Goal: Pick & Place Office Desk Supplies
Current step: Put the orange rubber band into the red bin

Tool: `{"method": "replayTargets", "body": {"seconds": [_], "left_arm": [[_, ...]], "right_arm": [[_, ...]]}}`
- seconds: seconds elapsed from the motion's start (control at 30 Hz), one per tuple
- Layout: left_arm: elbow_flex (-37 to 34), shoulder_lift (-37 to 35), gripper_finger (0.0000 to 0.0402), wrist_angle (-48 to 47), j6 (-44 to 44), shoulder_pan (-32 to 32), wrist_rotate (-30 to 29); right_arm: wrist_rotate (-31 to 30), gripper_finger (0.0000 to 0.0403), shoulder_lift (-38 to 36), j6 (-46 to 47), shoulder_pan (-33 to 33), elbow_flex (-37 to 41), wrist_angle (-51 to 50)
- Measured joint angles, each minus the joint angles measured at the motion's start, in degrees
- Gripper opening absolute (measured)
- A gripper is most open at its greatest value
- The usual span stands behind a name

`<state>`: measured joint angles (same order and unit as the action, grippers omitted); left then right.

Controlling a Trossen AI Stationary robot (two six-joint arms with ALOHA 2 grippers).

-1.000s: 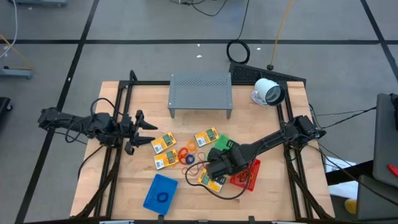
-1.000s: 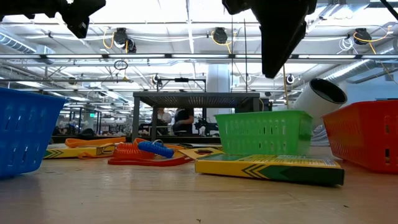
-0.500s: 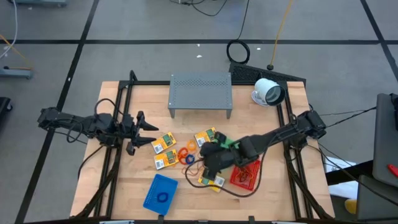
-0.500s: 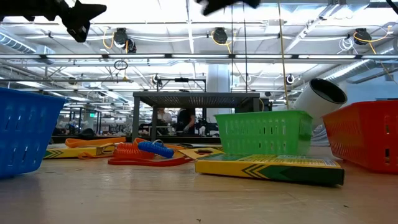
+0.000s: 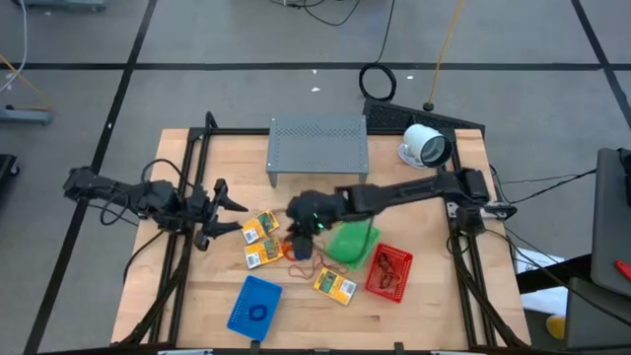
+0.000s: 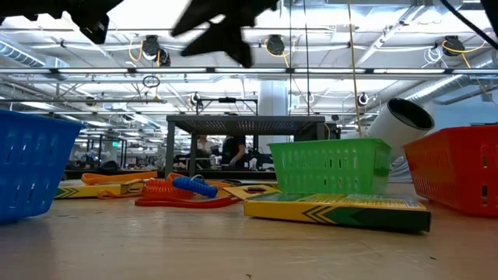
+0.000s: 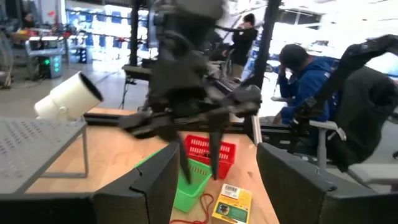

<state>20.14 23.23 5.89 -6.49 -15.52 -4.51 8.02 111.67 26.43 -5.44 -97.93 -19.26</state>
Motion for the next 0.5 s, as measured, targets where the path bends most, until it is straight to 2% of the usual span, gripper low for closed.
{"method": "replayTargets", "body": {"seconds": [0.13, 0.2, 0.3, 0.4, 0.5], "left_arm": [[0.1, -0.1, 0.0225, 0.3, 1.9, -1.7, -1.7], [0.1, -0.5, 0.0225, 0.1, 2.4, -2.4, -3.3], [0.1, -0.5, 0.0225, -0.4, 3.3, -3.2, -4.5], [0.1, -0.6, 0.0225, -0.5, 3.8, -3.9, -4.6], [0.1, -0.5, 0.0225, -0.8, 3.4, -4.2, -4.6]], "right_arm": [[7.6, 0.0123, 2.4, 1.9, 2.8, 0.5, 3.0], [9.7, 0.0117, 4.8, 2.5, 3.3, -0.6, 8.7], [12.8, 0.0107, 7.3, 3.4, 3.5, -2.3, 7.4], [13.2, 0.01, 11.0, 1.9, 3.5, -4.7, 8.5], [12.1, 0.0096, 11.0, -0.2, 3.5, -4.8, 9.0]]}}
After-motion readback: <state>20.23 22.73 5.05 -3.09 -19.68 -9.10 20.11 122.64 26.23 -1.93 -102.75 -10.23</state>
